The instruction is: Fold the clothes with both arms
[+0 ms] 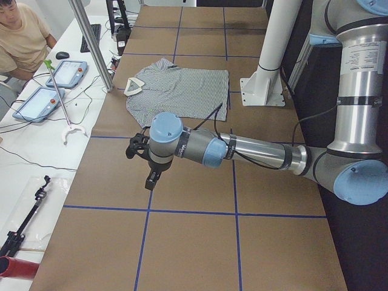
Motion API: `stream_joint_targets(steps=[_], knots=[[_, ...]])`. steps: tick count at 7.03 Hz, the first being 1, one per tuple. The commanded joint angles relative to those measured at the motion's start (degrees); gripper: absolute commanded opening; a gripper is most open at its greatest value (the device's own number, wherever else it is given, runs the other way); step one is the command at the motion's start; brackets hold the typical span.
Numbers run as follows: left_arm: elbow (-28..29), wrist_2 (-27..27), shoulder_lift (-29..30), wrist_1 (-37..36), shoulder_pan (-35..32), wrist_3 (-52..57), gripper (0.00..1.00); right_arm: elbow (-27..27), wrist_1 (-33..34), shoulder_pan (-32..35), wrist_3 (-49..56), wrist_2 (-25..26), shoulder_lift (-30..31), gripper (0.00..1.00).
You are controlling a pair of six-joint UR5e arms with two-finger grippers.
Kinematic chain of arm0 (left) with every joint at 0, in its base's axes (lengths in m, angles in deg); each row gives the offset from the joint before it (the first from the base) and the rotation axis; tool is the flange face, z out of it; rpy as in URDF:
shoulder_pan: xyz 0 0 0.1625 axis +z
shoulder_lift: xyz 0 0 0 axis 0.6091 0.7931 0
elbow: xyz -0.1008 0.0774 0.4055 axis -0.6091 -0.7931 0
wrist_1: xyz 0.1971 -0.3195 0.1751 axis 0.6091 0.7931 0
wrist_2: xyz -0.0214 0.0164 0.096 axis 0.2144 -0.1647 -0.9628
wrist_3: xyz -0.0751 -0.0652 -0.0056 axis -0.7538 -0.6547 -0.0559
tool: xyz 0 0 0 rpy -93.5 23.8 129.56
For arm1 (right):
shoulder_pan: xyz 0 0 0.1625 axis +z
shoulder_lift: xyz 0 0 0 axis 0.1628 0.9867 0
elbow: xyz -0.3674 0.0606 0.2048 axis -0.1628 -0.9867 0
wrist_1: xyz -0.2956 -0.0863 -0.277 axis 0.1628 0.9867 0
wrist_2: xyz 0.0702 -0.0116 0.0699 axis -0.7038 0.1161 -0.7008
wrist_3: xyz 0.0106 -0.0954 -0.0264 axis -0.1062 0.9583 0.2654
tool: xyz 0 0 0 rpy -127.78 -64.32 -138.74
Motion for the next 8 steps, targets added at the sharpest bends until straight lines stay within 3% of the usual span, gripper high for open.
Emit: stream_joint_targets(steps=[1, 3, 4, 6, 7, 8], knots=[[4.3, 0.1, 1.7, 21.3, 0.0, -4.8, 1.0, -0.4, -3.5, 0.0, -6.8, -4.7, -2.4, 1.0], [5.3, 0.1, 2.9, 26.4, 0.3, -11.3, 1.0, -0.9, -5.4, -2.8, -20.6, -4.6, -8.9, 1.0], [5.2, 0.2, 3.0, 31.0, 2.4, -11.5, 1.0, -1.7, -5.6, -8.4, -31.0, -2.4, -13.3, 1.0], [10.1, -0.3, 5.9, 32.1, 6.8, -14.1, 1.0, -3.4, -5.9, -19.9, -47.8, 8.4, -22.0, 1.0], [10.1, -0.4, 6.6, 32.2, 7.0, -17.0, 1.0, -7.8, -5.9, -23.8, -52.6, 11.5, -27.5, 0.95], [9.9, -0.5, 6.6, 32.3, 7.4, -17.1, 1.0, -11.4, -6.0, -26.1, -55.7, 12.3, -30.8, 0.81]])
